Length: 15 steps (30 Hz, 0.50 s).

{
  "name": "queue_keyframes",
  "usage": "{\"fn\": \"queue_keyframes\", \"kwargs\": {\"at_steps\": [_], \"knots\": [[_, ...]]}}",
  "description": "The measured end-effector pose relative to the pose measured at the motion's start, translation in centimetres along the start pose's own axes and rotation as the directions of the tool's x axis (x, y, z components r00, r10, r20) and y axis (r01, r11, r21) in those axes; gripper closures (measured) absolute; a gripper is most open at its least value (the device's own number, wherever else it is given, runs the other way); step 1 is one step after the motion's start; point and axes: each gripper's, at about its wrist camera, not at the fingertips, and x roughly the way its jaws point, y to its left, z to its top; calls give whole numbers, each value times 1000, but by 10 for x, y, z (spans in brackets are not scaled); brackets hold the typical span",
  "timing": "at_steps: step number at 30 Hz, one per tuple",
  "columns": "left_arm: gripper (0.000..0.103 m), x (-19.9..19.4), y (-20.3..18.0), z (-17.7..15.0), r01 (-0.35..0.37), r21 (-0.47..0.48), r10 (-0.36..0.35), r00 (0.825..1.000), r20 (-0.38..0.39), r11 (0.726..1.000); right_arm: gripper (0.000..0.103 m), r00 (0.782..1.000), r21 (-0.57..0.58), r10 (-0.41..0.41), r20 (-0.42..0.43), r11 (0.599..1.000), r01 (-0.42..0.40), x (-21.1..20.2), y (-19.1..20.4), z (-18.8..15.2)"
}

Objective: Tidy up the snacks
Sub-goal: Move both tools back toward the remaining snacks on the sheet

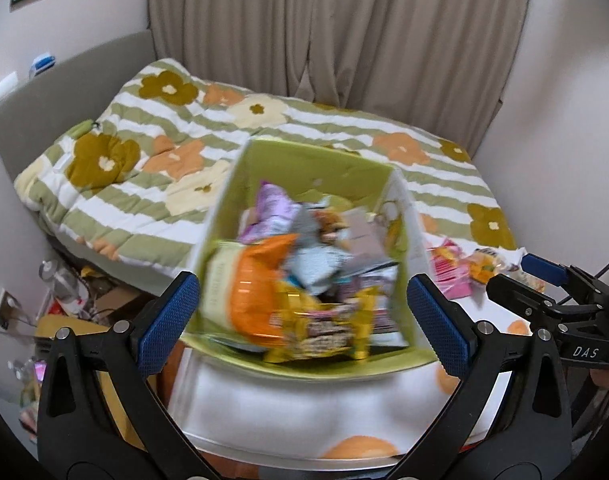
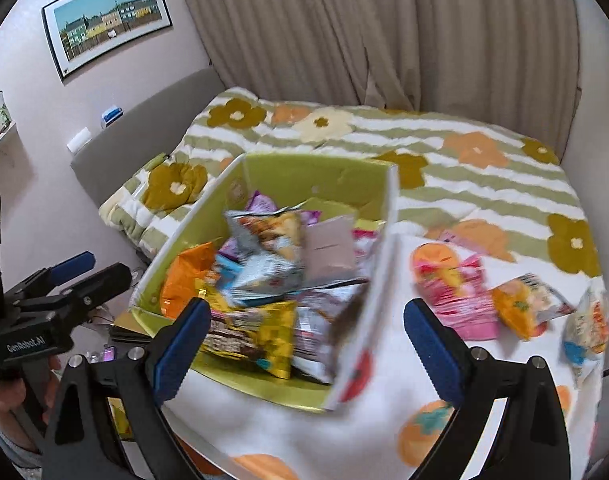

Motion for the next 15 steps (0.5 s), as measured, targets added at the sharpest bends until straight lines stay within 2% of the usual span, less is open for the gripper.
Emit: {"fn": "queue_keyframes", "kwargs": {"at_steps": [3,7,12,15], "knots": [[0,-1,-40,-3,9,20,-10,1000,10,1000,0,1000,14,-14,23,1000,14,-21,-35,-6],[0,3,-91,-6,21,55,-21,1000,10,998,0,998,20,-47,46,999,46,-44,-80,-16],[0,11,-148,-10,46,55,-46,999,9,997,0,994,20,-78,82,997,77,-71,-135,-22],[0,21,-179,-11,55,55,-56,998,10,997,0,996,42,-68,58,997,66,-78,-163,-21]]}}
